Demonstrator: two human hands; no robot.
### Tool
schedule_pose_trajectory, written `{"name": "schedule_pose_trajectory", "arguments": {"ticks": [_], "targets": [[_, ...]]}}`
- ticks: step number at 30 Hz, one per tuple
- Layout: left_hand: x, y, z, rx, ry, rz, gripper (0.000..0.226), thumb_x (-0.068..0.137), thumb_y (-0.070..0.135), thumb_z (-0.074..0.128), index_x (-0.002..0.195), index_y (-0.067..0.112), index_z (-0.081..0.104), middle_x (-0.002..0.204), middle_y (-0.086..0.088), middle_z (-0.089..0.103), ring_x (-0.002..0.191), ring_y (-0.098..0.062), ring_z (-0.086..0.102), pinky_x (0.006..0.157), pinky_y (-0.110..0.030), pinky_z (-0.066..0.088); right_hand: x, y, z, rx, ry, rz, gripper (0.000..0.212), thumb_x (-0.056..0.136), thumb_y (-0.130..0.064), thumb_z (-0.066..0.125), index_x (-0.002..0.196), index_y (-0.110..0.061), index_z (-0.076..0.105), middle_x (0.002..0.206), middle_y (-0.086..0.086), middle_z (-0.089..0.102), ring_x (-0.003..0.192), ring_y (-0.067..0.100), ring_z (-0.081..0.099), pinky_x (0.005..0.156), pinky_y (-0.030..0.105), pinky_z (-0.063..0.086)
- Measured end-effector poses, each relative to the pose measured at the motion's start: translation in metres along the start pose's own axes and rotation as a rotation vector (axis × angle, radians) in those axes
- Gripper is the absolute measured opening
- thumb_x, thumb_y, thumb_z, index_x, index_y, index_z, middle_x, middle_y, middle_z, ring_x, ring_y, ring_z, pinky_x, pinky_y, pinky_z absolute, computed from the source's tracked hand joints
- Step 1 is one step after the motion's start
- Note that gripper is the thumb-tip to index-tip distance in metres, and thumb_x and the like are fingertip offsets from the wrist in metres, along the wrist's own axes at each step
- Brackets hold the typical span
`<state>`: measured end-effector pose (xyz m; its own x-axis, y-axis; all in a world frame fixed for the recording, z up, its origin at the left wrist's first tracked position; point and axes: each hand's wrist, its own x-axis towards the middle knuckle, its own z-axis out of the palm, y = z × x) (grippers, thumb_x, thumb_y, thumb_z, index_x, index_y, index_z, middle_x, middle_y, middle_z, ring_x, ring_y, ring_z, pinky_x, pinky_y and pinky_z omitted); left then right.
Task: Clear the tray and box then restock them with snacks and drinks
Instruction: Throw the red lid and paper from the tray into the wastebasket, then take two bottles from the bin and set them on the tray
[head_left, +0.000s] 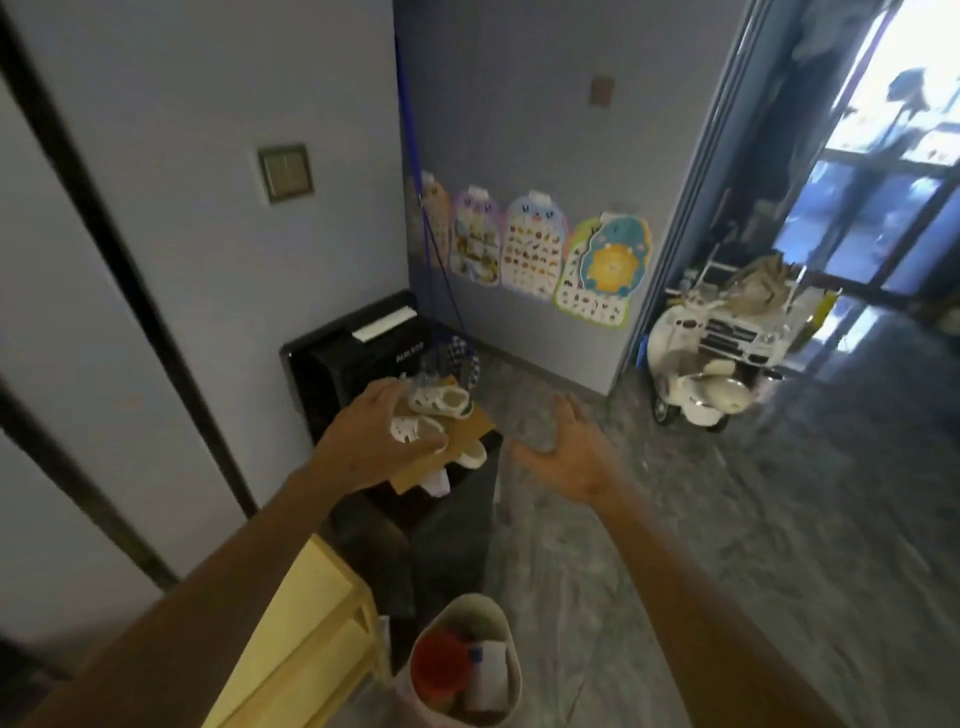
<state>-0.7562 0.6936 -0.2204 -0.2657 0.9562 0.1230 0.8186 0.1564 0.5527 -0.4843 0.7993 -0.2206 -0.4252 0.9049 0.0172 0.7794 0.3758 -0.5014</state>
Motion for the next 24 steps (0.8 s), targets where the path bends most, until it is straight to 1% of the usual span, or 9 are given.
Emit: {"name": "schedule_pose_trajectory", "arguments": {"ticks": [3,7,8,10,13,18,21,22,24], "targets": [[-0.001,0.023,-0.068,0.009,0.037,0.025,0.113,0.068,0.100,0.050,0.159,0.034,0.033,0.159,0.004,0.041,0.139,-0.021,0.049,0.115,-0.046,0.046,-0.007,-0.045,-0.064,-0.014,0.036,-0.044,0.116,0.087,-0.085,0.056,0.170,-0.014,0.015,0.177,0.007,0.015,0.160,0.031,0.025,0.125,0.046,0.033],[-0.011,0.048,-0.139,0.082,0.073,0.087,0.095,0.085,0.083,0.056,0.160,0.029,0.034,0.160,-0.001,0.043,0.140,-0.024,0.048,0.119,-0.040,0.040,-0.010,-0.090,-0.117,0.030,0.091,-0.077,0.127,0.074,-0.100,0.045,0.167,-0.019,0.020,0.170,0.007,0.031,0.150,0.033,0.043,0.116,0.051,0.045],[-0.015,0.050,-0.150,0.115,0.085,0.095,0.091,0.089,0.078,0.058,0.161,0.029,0.033,0.162,-0.001,0.040,0.143,-0.024,0.046,0.120,-0.039,0.037,-0.010,-0.098,-0.125,0.033,0.098,-0.097,0.125,0.075,-0.098,0.047,0.167,-0.019,0.019,0.169,0.007,0.033,0.149,0.034,0.043,0.116,0.051,0.045],[-0.022,0.050,-0.169,0.165,0.104,0.089,0.094,0.088,0.081,0.054,0.163,0.030,0.030,0.166,0.000,0.035,0.147,-0.024,0.041,0.123,-0.039,0.033,-0.012,-0.115,-0.136,0.012,0.125,-0.166,0.117,0.084,-0.089,0.053,0.169,-0.018,0.016,0.173,0.008,0.028,0.153,0.034,0.037,0.121,0.049,0.040],[-0.037,0.047,-0.193,0.180,0.121,0.043,0.103,0.082,0.089,0.048,0.165,0.030,0.026,0.168,0.002,0.031,0.149,-0.025,0.038,0.124,-0.043,0.033,-0.017,-0.138,-0.139,-0.023,0.138,-0.242,0.110,0.090,-0.083,0.055,0.169,-0.017,0.016,0.174,0.007,0.025,0.156,0.033,0.033,0.123,0.047,0.036],[-0.068,0.039,-0.222,0.215,0.190,-0.023,0.106,0.076,0.093,0.042,0.163,0.033,0.027,0.168,0.003,0.033,0.150,-0.025,0.039,0.123,-0.046,0.033,-0.017,-0.173,-0.123,0.049,0.126,-0.375,0.091,0.090,-0.080,0.059,0.160,-0.027,0.033,0.158,0.005,0.048,0.140,0.031,0.050,0.109,0.048,0.049],[-0.092,0.033,-0.237,0.265,0.232,-0.079,0.098,0.082,0.088,0.045,0.162,0.034,0.028,0.167,0.002,0.034,0.148,-0.026,0.041,0.121,-0.044,0.036,-0.001,-0.193,-0.111,0.065,0.086,-0.444,0.082,0.086,-0.086,0.057,0.150,-0.036,0.041,0.147,-0.006,0.056,0.131,0.020,0.056,0.105,0.048,0.054],[-0.101,0.031,-0.243,0.284,0.257,-0.095,0.094,0.085,0.085,0.047,0.162,0.034,0.028,0.167,0.001,0.035,0.147,-0.027,0.043,0.120,-0.044,0.037,0.003,-0.201,-0.108,0.073,0.066,-0.468,0.082,0.084,-0.089,0.057,0.148,-0.039,0.043,0.144,-0.010,0.057,0.131,0.017,0.056,0.104,0.047,0.055],[-0.121,0.027,-0.253,0.310,0.315,-0.140,0.089,0.089,0.080,0.051,0.162,0.033,0.029,0.166,-0.002,0.036,0.145,-0.029,0.045,0.119,-0.046,0.039,-0.001,-0.223,-0.108,0.073,0.031,-0.530,0.092,0.081,-0.093,0.053,0.153,-0.036,0.041,0.154,-0.010,0.051,0.140,0.018,0.052,0.110,0.047,0.051]]}}
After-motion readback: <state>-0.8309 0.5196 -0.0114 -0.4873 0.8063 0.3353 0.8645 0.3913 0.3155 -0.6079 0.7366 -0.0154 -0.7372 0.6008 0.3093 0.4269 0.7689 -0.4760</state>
